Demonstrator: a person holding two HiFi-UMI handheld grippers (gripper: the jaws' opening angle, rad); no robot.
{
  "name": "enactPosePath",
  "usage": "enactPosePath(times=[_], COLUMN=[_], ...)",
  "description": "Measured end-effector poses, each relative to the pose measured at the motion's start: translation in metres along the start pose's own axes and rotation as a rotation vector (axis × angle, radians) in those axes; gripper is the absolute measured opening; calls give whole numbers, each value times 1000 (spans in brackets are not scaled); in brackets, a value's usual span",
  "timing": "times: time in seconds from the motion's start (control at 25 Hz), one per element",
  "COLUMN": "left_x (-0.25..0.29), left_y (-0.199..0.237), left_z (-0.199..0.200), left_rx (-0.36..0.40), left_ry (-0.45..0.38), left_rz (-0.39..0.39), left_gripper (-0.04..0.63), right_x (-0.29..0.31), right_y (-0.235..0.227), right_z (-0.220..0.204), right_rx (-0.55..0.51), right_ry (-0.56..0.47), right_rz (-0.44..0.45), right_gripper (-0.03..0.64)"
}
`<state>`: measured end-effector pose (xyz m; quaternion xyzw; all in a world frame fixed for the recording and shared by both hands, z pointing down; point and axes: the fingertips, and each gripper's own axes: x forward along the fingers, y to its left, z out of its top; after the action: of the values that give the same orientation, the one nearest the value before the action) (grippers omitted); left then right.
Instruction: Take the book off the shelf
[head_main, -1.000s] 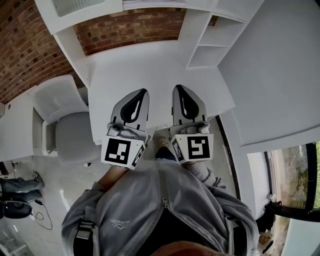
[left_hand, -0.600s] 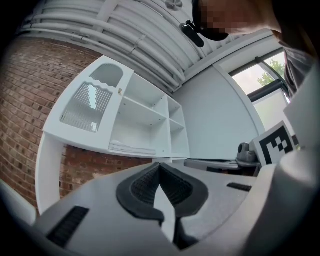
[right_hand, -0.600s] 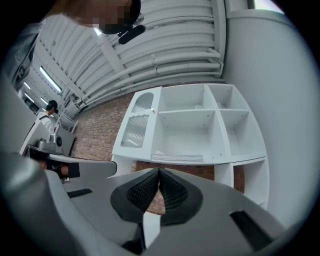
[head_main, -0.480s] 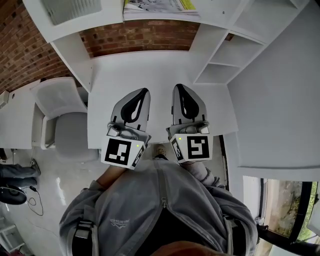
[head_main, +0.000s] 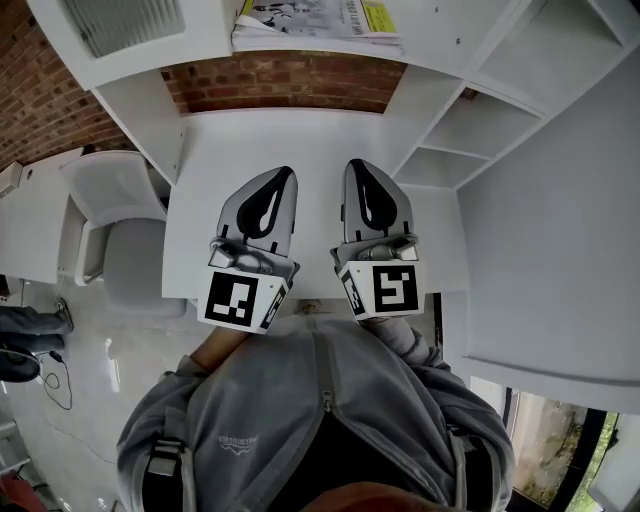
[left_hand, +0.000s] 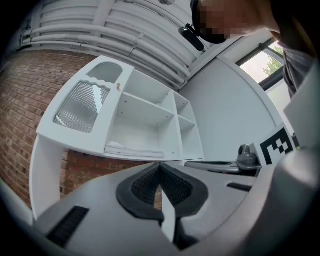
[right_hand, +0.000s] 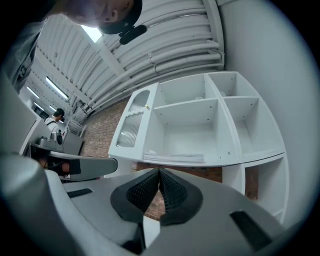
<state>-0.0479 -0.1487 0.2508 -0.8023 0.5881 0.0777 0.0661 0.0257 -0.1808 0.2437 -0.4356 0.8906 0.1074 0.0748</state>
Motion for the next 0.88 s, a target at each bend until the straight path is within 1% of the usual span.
enactPosePath(times=[0.44, 0.68, 0.88], left_x=[32, 36, 34], left_y=[-7, -13, -13], left_z=[-8, -16, -19], left_rx=[6, 14, 17], left_ry=[-12, 4, 16], left_rz=[103, 114, 107], left_gripper=[6, 6, 6], right_x=[19, 17, 19], right_y=[-31, -37, -34], right_z=[-7, -15, -17], right_rx=[5, 24, 31], right_ry=[-22, -23, -21], right_rz=[108, 126, 126], right_gripper=[28, 28, 28])
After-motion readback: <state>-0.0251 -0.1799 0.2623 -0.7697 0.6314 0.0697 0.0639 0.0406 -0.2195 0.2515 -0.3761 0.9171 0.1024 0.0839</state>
